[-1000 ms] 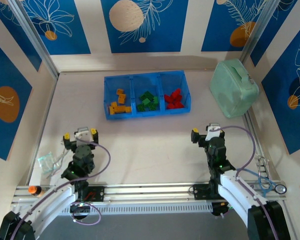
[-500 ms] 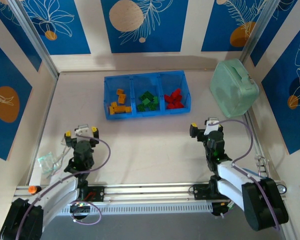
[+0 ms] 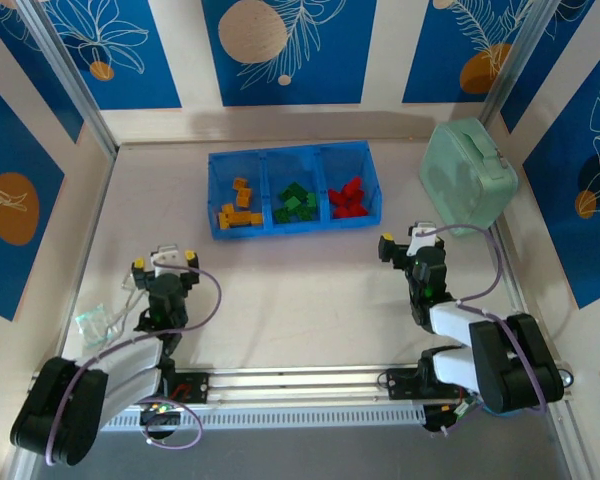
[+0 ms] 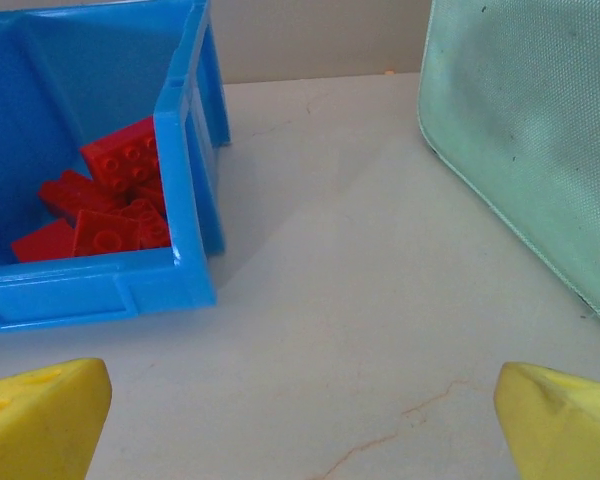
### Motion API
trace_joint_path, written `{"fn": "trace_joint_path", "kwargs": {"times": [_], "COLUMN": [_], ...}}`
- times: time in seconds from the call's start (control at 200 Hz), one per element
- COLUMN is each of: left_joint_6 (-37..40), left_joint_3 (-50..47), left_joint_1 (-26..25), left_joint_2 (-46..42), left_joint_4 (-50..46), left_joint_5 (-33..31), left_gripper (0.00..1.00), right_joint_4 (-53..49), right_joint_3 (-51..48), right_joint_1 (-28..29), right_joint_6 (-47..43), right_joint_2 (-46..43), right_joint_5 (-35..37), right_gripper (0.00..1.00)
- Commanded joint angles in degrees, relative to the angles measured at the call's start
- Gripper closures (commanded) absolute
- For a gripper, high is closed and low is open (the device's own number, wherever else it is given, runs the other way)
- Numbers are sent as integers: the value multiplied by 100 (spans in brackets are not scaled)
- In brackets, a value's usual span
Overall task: Sort the legos into containers by color
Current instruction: Reset both arms
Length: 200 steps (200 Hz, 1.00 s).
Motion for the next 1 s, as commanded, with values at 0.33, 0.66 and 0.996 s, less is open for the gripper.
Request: {"fn": "trace_joint_path", "kwargs": {"times": [0.33,0.66,0.996], "left_joint_6": [269,402,881], "left_joint_3": [609,590,678], "left_joint_1": [260,437,387], "left_joint_2": [1982,3111,3499], "left_joint_4": [2246,3513,3521], "left_joint_5": [614,904,2130], "left_gripper": [0,0,0], "right_joint_4": [1525,2741,2956], "right_joint_3": [161,-144,55], "right_joint_1": [-280,-213,96], "right_joint_6": [-213,-377,-781], "right_joint_2": [951,1599,2122], "right_joint_5": [-147,-280,-157], "right_gripper": [1,1,1]}}
